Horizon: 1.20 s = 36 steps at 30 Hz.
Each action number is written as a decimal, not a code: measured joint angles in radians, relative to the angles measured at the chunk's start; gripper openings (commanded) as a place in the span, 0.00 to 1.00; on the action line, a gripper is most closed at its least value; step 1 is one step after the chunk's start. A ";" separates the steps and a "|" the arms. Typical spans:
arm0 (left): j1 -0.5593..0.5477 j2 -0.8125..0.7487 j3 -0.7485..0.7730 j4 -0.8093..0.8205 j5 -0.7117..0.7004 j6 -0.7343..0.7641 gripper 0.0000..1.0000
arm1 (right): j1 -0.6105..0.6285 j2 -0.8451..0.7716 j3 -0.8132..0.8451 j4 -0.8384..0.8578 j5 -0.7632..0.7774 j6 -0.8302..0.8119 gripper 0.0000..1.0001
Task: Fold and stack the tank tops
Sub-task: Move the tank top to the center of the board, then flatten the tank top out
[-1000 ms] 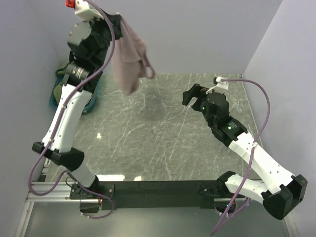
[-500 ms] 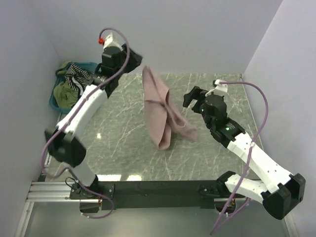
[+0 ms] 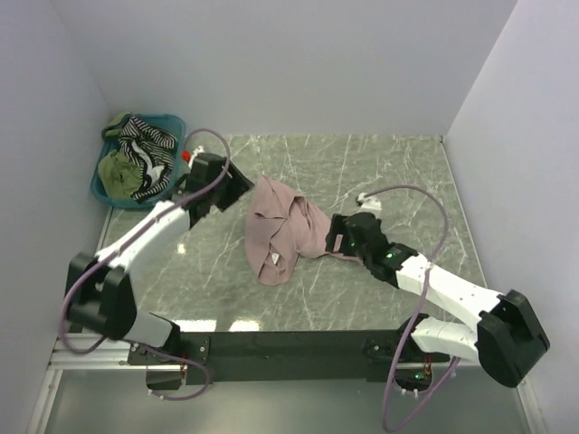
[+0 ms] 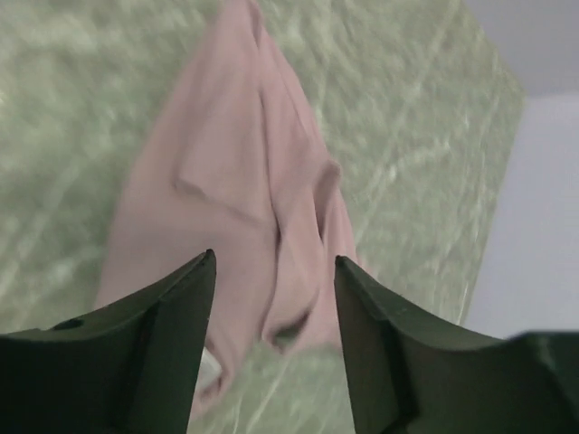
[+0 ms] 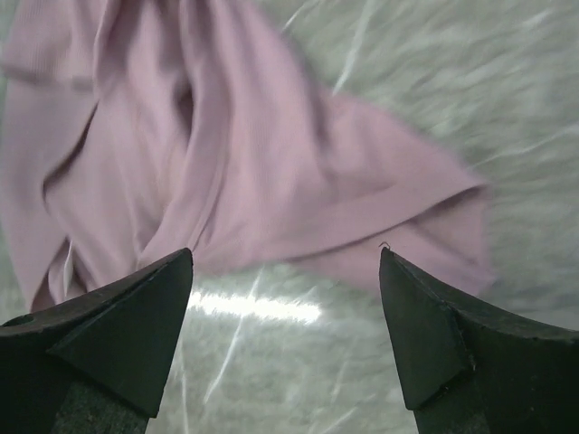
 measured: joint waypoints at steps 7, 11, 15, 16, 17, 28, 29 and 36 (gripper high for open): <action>-0.244 -0.112 -0.198 -0.027 -0.027 -0.063 0.47 | 0.190 0.121 0.002 0.050 0.022 0.006 0.83; -0.324 -0.056 -0.288 -0.060 -0.030 -0.071 0.50 | 0.250 0.243 0.051 0.062 0.055 0.005 0.81; -0.381 -0.027 -0.298 -0.058 -0.045 -0.070 0.53 | 0.282 0.357 0.114 0.074 0.102 -0.006 0.78; -0.391 -0.026 -0.298 -0.054 -0.047 -0.070 0.53 | 0.286 0.382 0.129 0.077 0.112 -0.011 0.75; -0.396 -0.025 -0.298 -0.050 -0.048 -0.071 0.53 | 0.286 0.406 0.144 0.078 0.122 -0.016 0.72; -0.400 0.056 -0.298 -0.104 -0.136 -0.101 0.22 | 0.286 0.499 0.259 0.027 0.224 -0.038 0.00; -0.400 0.056 -0.298 -0.107 -0.143 -0.101 0.17 | 0.286 0.499 0.261 0.018 0.230 -0.041 0.00; -0.364 0.056 -0.296 -0.129 -0.163 -0.092 0.01 | 0.241 0.469 0.294 -0.059 0.260 -0.053 0.00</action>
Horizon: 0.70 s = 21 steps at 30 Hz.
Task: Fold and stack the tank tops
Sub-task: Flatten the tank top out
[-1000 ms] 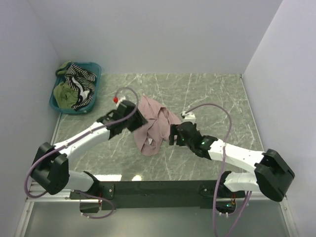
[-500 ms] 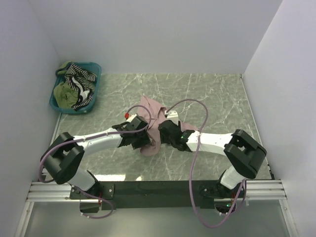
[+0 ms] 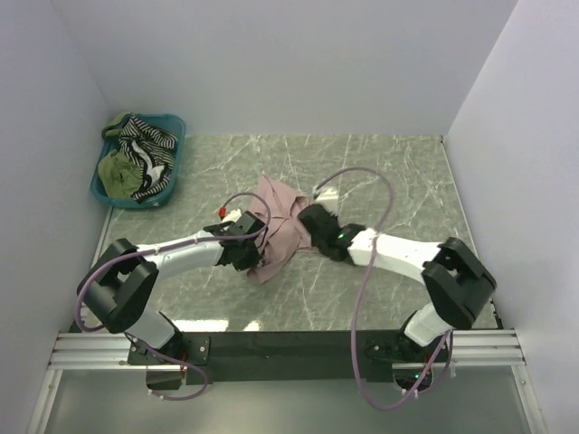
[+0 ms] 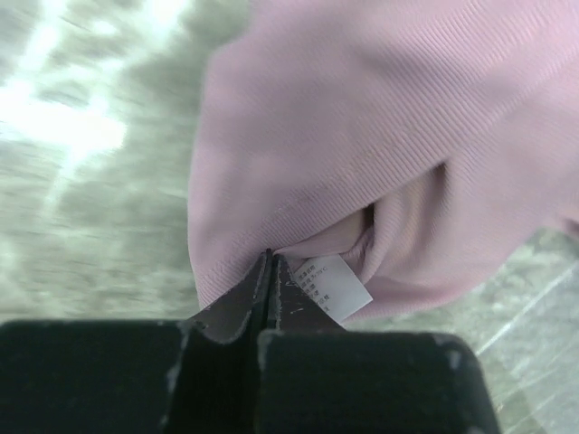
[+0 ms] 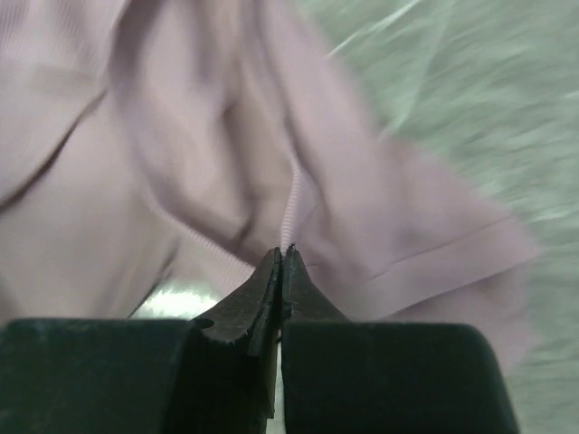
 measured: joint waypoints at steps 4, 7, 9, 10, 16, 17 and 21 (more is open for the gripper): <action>0.058 -0.025 0.005 -0.029 -0.011 0.017 0.01 | -0.199 -0.093 0.033 -0.024 -0.025 -0.036 0.00; 0.138 -0.077 0.005 -0.048 -0.008 0.039 0.01 | -0.389 -0.111 0.131 -0.033 -0.020 -0.071 0.00; 0.212 -0.109 0.005 -0.053 0.011 0.061 0.01 | -0.488 -0.082 0.217 -0.031 -0.022 -0.089 0.00; 0.240 -0.116 0.005 -0.053 0.019 0.070 0.01 | -0.527 -0.058 0.259 -0.026 -0.024 -0.095 0.00; 0.390 -0.118 -0.004 -0.063 0.091 0.126 0.01 | -0.659 0.198 0.446 -0.006 -0.061 -0.107 0.00; 0.410 -0.118 -0.007 -0.063 0.098 0.135 0.01 | -0.668 0.241 0.468 -0.008 -0.066 -0.109 0.00; 0.529 -0.119 -0.039 -0.061 0.151 0.172 0.01 | -0.702 0.419 0.573 -0.061 -0.096 -0.111 0.00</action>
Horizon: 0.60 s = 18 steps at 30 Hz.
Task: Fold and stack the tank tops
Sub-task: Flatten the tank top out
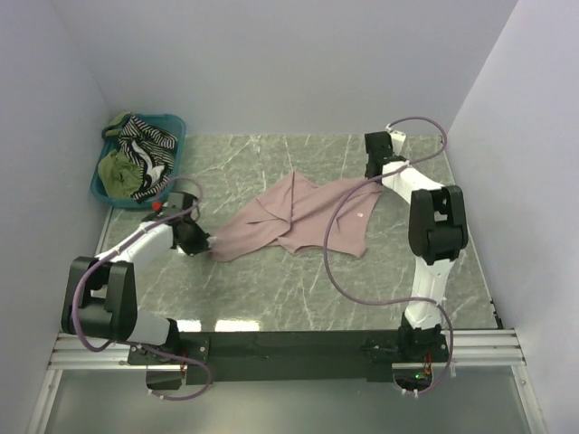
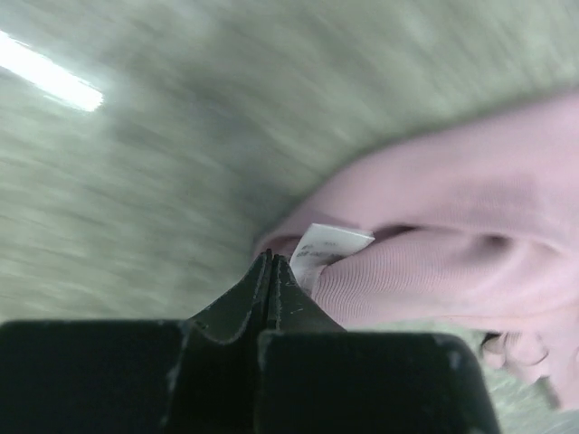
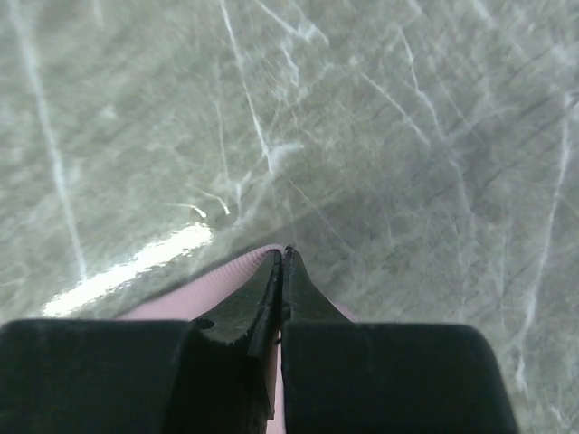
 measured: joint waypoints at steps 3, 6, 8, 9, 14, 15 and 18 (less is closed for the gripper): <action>0.114 0.000 -0.014 0.002 0.050 0.027 0.17 | -0.016 0.040 0.044 -0.047 -0.027 0.003 0.21; 0.127 -0.003 -0.012 0.024 0.100 0.065 0.55 | -0.020 0.013 0.055 -0.068 -0.040 0.006 0.58; 0.122 -0.007 -0.011 0.041 0.144 0.080 0.71 | -0.013 -0.026 0.055 -0.078 -0.048 0.006 0.67; 0.120 -0.011 -0.011 0.048 0.162 0.096 0.73 | -0.008 -0.051 0.053 -0.081 -0.048 0.005 0.68; 0.084 -0.056 0.020 0.041 0.178 0.143 0.75 | 0.109 -0.276 -0.093 -0.061 -0.013 0.009 0.67; 0.066 -0.066 0.034 0.040 0.172 0.151 0.74 | 0.138 -0.313 -0.125 -0.060 -0.010 0.012 0.66; -0.014 -0.082 0.070 0.034 0.135 0.160 0.72 | 0.241 -0.431 -0.283 -0.042 -0.015 0.036 0.65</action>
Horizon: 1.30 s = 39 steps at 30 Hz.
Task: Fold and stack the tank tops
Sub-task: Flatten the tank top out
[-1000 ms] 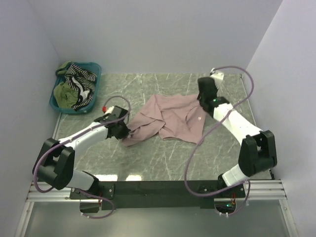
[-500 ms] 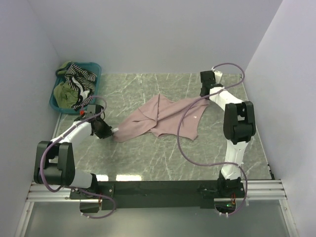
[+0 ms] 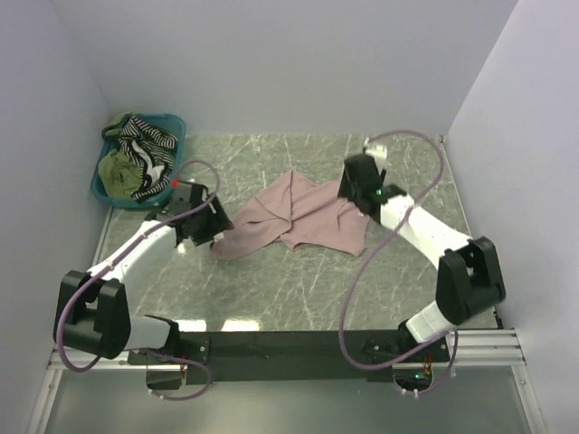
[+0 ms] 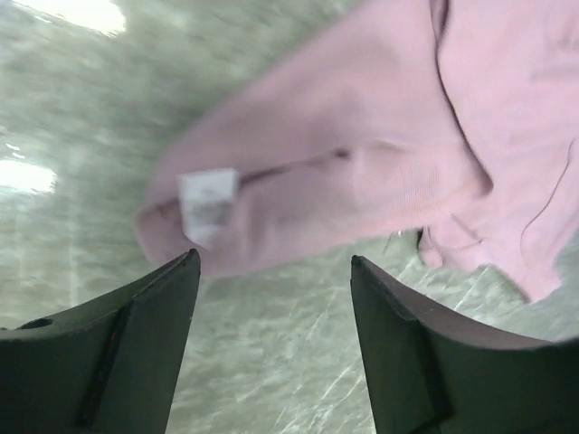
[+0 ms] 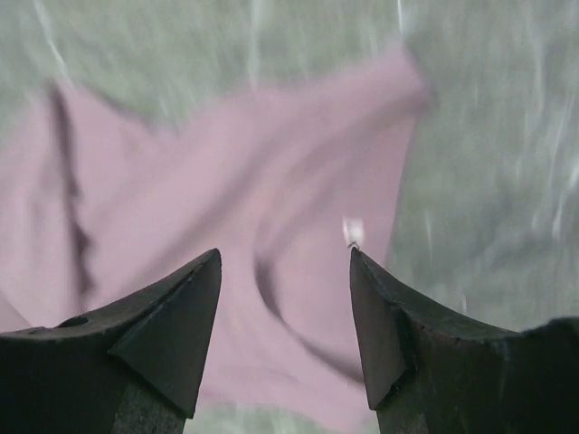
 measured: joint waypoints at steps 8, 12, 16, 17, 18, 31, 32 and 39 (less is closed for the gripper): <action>-0.193 -0.016 -0.050 -0.049 -0.166 -0.067 0.70 | 0.000 -0.200 -0.439 -0.037 -0.045 0.148 0.65; -0.194 -0.016 -0.074 -0.059 -0.198 -0.083 0.73 | 0.000 -0.243 -0.497 -0.028 -0.087 0.215 0.65; -0.194 -0.013 -0.074 -0.042 -0.199 -0.089 0.73 | 0.000 -0.236 -0.509 0.013 -0.124 0.257 0.65; -0.194 -0.011 -0.074 -0.037 -0.198 -0.090 0.73 | 0.000 -0.229 -0.513 0.025 -0.135 0.264 0.64; -0.194 -0.007 -0.073 -0.033 -0.198 -0.090 0.73 | 0.000 -0.220 -0.514 0.032 -0.145 0.271 0.64; -0.201 0.380 0.340 0.063 -0.161 -0.111 0.67 | 0.000 -0.155 -0.542 0.099 -0.222 0.301 0.00; -0.204 0.420 0.378 0.068 -0.164 -0.117 0.67 | -0.001 -0.155 -0.542 0.100 -0.223 0.301 0.00; -0.214 0.608 0.505 0.089 -0.169 -0.121 0.54 | -0.012 -0.175 -0.542 0.095 -0.218 0.290 0.00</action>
